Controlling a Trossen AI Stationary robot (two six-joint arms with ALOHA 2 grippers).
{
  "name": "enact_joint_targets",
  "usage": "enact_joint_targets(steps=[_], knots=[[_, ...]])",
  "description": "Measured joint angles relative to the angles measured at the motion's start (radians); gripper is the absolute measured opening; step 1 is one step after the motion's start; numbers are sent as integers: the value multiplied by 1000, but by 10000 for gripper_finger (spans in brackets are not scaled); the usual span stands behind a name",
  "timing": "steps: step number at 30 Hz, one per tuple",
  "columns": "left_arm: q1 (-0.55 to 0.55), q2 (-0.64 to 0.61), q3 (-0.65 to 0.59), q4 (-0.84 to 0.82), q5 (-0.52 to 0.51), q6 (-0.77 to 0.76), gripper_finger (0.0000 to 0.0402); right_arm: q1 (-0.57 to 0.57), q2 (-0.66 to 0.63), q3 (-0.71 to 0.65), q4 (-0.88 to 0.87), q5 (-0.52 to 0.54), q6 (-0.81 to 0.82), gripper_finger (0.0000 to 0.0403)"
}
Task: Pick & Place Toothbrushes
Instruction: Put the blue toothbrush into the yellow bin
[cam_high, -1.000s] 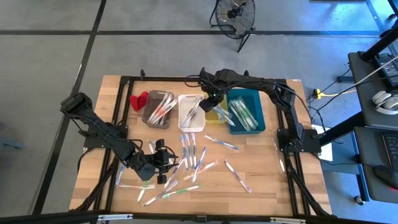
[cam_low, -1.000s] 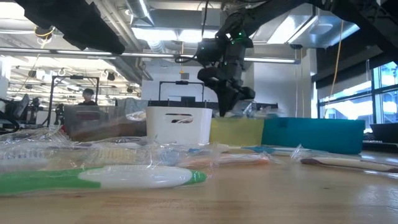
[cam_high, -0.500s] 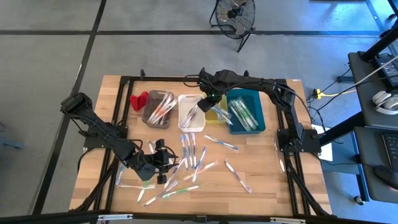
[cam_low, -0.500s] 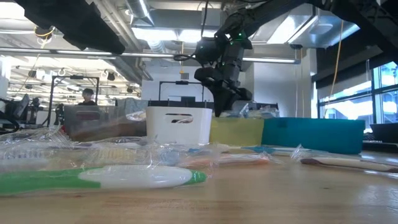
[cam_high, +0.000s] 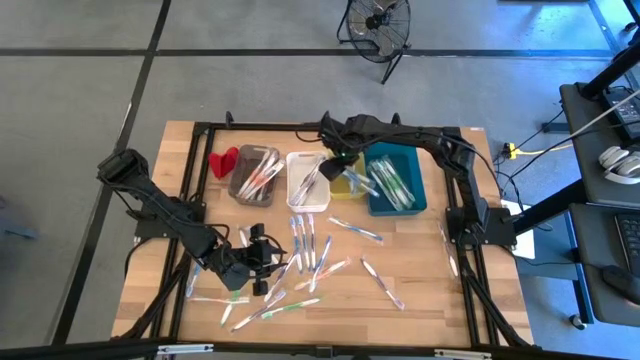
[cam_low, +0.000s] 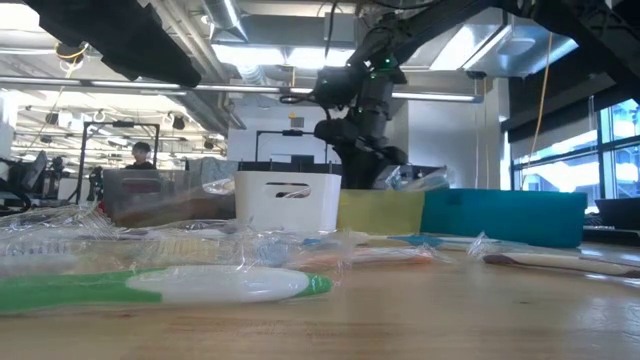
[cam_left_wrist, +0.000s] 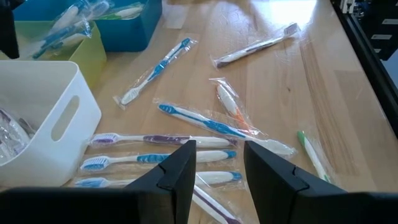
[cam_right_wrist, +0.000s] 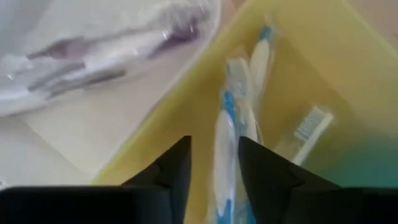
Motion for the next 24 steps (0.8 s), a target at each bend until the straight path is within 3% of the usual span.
enact_joint_targets(steps=[10,15,24], knots=[[0,0,0,-1,0,1,130,-11,-5,42,-41,16,-53,224],[0,0,0,-4,0,1,130,-4,-8,135,-160,8,-55,239],[0,0,0,-7,19,1,130,123,-9,263,-412,-158,-78,242]])
